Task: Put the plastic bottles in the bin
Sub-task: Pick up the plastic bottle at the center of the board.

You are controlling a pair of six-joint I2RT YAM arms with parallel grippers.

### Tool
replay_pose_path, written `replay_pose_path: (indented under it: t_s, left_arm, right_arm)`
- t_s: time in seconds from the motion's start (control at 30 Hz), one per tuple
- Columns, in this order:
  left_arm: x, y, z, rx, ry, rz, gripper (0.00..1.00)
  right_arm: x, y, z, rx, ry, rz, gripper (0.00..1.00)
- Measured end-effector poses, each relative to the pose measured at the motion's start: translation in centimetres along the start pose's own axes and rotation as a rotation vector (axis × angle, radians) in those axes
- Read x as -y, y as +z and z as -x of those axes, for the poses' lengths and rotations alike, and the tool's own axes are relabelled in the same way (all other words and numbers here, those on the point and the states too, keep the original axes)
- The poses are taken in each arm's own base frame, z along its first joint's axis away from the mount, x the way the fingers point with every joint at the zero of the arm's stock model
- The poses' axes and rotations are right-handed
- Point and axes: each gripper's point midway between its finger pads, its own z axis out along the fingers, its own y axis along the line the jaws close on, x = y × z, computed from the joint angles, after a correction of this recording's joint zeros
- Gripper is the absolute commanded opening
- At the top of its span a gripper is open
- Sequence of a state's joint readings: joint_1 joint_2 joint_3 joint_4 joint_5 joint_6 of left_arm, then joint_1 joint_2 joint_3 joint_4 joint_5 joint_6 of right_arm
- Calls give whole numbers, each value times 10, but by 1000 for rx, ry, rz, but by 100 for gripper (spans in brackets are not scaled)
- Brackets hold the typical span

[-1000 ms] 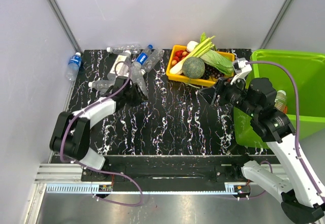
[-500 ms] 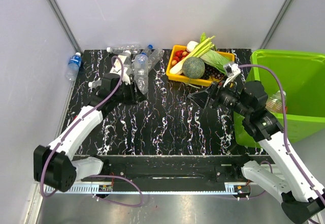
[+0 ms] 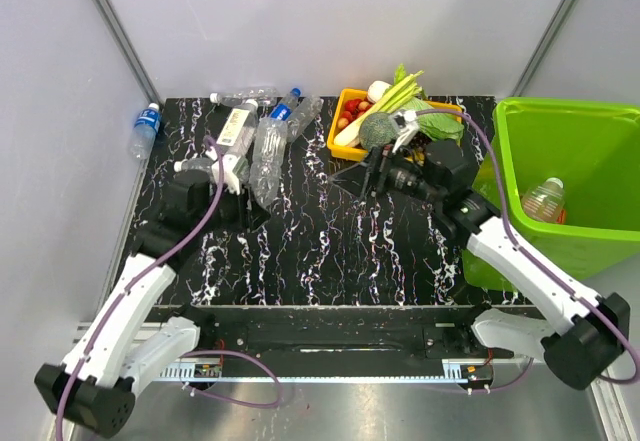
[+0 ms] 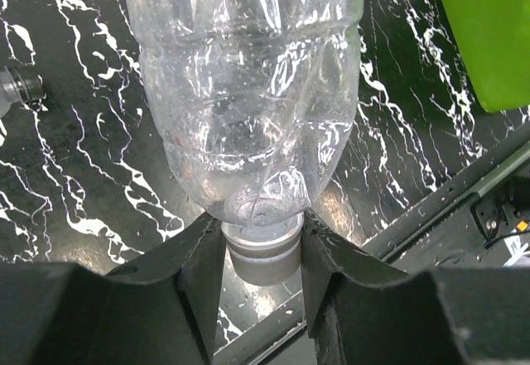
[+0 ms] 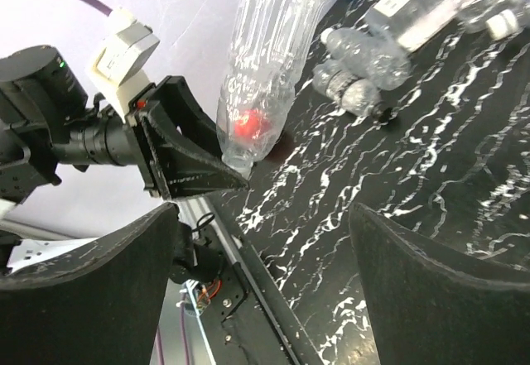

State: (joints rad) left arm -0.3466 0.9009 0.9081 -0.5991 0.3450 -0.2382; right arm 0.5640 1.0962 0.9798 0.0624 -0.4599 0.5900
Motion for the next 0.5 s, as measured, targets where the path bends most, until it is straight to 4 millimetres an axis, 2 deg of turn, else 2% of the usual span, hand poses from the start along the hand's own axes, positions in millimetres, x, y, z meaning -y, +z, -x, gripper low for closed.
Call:
replay_pose_path:
  t_s: [0.17, 0.37, 0.5]
  left_arm:
    - [13, -18, -18, 40, 32, -66, 7]
    - [24, -18, -24, 24, 43, -124, 7]
    - [31, -20, -26, 25, 59, -148, 7]
  right_arm:
    - [-15, 38, -15, -80, 15, 38, 91]
    - [-40, 82, -24, -123, -3, 75, 93]
    - [-45, 107, -28, -130, -10, 64, 94]
